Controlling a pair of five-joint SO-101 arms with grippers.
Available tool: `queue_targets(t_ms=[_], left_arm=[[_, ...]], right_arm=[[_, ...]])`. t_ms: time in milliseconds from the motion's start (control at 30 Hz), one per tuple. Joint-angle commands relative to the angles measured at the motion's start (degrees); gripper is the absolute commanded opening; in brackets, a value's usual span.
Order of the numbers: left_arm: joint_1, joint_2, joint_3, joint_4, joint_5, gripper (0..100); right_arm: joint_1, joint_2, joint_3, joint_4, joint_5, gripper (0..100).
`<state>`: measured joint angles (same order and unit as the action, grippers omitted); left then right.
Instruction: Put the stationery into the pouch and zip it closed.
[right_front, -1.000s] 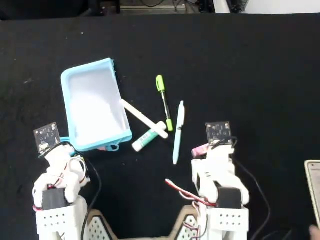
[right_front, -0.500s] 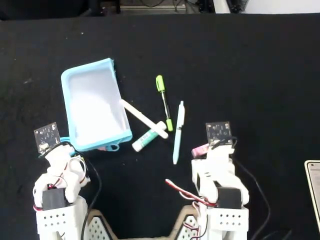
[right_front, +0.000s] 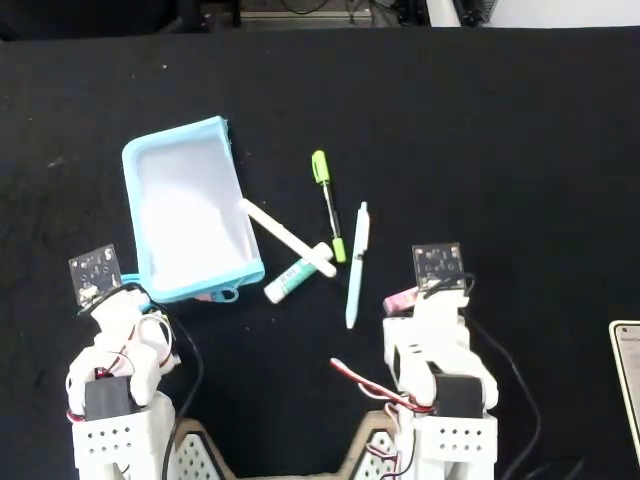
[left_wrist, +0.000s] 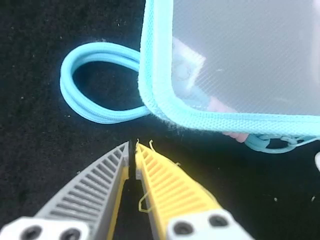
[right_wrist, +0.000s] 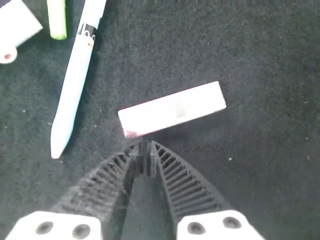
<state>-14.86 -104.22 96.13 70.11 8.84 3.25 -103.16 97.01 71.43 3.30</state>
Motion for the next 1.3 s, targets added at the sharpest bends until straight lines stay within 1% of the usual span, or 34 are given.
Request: queue_targets(t_ms=[0,167,200,267,333,433,500,567,633,700,767,867,933,1033,1133,1267], left_arm=[[-2.15,-0.44,0.66,-4.48,-9.85,3],[-8.84,-0.44,-0.92,-15.91,-31.03,3],[-9.45,-0.44,-0.4,-18.29,-34.11,3],[-8.75,-0.44,1.19,-22.33,-37.1,3],[-7.6,-0.44,1.27,-23.82,-37.63,3],[-6.2,-0.44,0.22,-24.0,-37.54,3],[-6.11,-0.44,-0.04,-24.0,-37.45,3],[-6.99,-0.44,0.22,-23.82,-37.45,7],[-8.66,-0.44,0.31,-23.38,-36.04,15],[-11.03,-0.44,-0.31,-22.68,-32.7,19],[-12.62,-0.44,-2.59,-20.22,-32.26,18],[-12.44,-0.35,-8.31,-11.6,-32.35,18],[-10.07,-0.35,-12.0,-5.89,-32.35,18],[-6.29,-0.35,-16.04,0.44,-32.44,18],[-5.85,-0.26,-19.91,4.48,-32.35,18],[-5.93,-0.26,-24.66,6.51,-32.62,18]], right_arm=[[0.26,-4.62,-0.48,-7.03,-0.18,3.2],[3.78,-5.32,-0.48,-15.82,-0.18,3.2],[4.4,-5.32,-0.48,-16.53,-0.18,3.2],[5.54,-5.32,-0.57,-17.58,0.53,3.3],[6.68,-5.32,-0.57,-18.9,4.75,3.3],[8.53,-5.32,-0.75,-22.07,14.07,3.3],[10.02,-5.32,-1.54,-24.62,18.81,3.3],[12.13,-5.32,-4.09,-25.85,21.45,3.3],[13.89,-5.32,-8.57,-25.58,22.24,3.3],[14.59,-5.32,-13.76,-23.47,22.24,3.3],[14.51,-5.32,-19.12,-19.6,22.15,3.3],[14.59,-5.32,-26.86,-14.86,22.24,3.3],[14.68,-5.32,-32.4,-12.31,22.24,3.3],[14.42,-5.14,-40.4,-8.18,21.98,3.3],[14.42,-3.03,-48.4,-5.01,22.33,3.3],[14.42,6.02,-61.23,1.23,22.33,3.3]])
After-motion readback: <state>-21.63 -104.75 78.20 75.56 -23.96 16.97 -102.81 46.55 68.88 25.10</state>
